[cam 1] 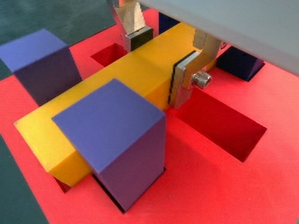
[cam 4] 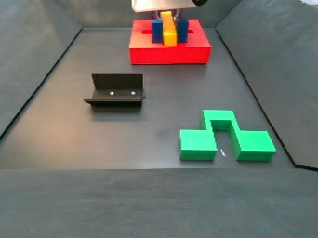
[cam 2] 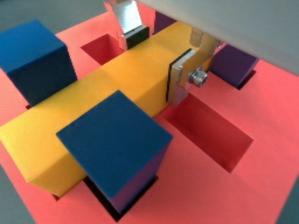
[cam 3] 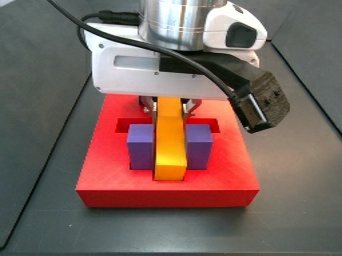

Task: Pick up the yellow object. Move up. Move to above the board. Insert the yellow object.
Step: Insert the yellow object.

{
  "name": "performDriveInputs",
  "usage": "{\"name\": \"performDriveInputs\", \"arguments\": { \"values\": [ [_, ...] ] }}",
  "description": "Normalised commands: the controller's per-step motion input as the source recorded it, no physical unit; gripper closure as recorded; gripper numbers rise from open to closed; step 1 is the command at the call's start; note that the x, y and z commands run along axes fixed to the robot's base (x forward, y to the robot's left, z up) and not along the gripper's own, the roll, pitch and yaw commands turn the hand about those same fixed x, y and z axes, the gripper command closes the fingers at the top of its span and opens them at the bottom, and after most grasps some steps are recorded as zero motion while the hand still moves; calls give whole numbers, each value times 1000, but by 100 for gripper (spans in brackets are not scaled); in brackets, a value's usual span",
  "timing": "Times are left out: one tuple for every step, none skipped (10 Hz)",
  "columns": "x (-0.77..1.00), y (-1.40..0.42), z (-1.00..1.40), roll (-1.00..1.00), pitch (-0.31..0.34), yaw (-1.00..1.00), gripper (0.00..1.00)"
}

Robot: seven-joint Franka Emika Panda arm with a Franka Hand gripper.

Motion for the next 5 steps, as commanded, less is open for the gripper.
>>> {"name": "performDriveInputs", "arguments": {
  "values": [
    [0,0,-180,0,0,0,100],
    [0,0,-197,0,0,0,100],
    [0,0,-283,13,-4,0,100],
    [0,0,-234,0,-7,0,100],
    [0,0,0,0,0,0,100]
  ]
}}
